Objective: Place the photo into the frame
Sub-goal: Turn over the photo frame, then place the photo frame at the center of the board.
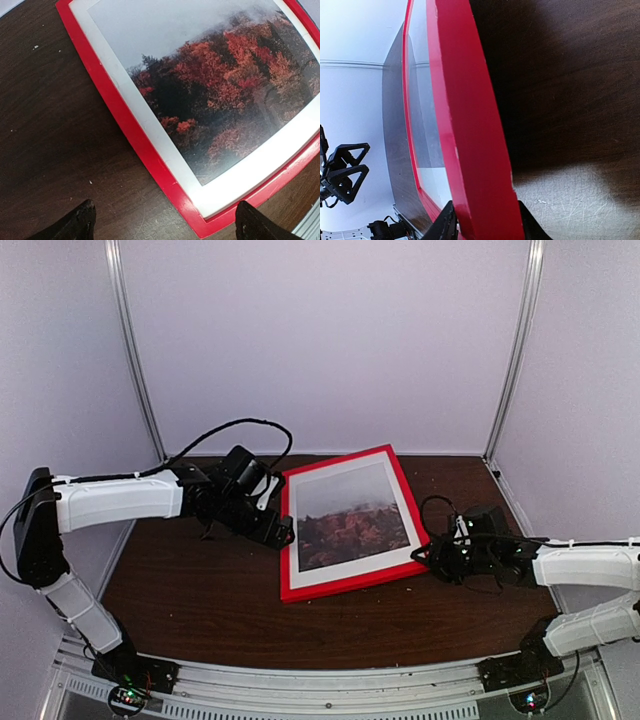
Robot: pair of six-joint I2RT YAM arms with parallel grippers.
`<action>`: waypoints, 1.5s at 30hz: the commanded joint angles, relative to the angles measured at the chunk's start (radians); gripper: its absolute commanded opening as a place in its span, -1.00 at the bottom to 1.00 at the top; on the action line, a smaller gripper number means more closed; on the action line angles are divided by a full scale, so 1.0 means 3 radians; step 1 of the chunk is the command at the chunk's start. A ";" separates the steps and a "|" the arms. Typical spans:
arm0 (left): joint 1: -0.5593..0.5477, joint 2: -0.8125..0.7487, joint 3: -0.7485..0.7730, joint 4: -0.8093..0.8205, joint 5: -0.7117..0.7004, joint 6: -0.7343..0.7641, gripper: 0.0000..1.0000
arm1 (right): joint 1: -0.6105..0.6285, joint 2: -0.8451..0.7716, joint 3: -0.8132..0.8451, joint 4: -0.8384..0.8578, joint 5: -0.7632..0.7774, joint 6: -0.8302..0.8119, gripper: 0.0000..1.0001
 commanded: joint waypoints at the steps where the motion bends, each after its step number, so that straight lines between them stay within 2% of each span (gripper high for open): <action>1: 0.0021 0.0061 -0.0063 0.0157 0.0049 -0.0036 0.94 | 0.0073 0.0019 -0.0169 0.0185 0.0180 -0.0074 -0.29; 13: 0.0025 0.0081 -0.0064 0.0127 0.0002 0.0007 0.94 | 0.0240 0.0256 -0.0410 0.0583 0.0237 0.0172 -0.14; 30: 0.0031 0.0027 -0.0085 0.0055 -0.0098 0.0076 0.94 | 0.0240 0.0141 -0.0419 0.0086 0.0332 0.0221 0.05; 32: 0.0033 0.0021 -0.0089 0.0048 -0.0106 0.0083 0.94 | 0.0240 0.0066 -0.0417 -0.0009 0.0357 0.0213 0.13; 36: 0.0064 0.0000 -0.0113 0.0049 -0.0099 0.0081 0.94 | 0.0240 -0.0145 -0.0356 -0.0466 0.0462 0.0077 0.57; 45: 0.0124 -0.0032 -0.0173 0.0101 -0.0094 0.0059 0.94 | 0.0240 -0.0609 0.0068 -0.1544 0.1036 -0.0493 0.73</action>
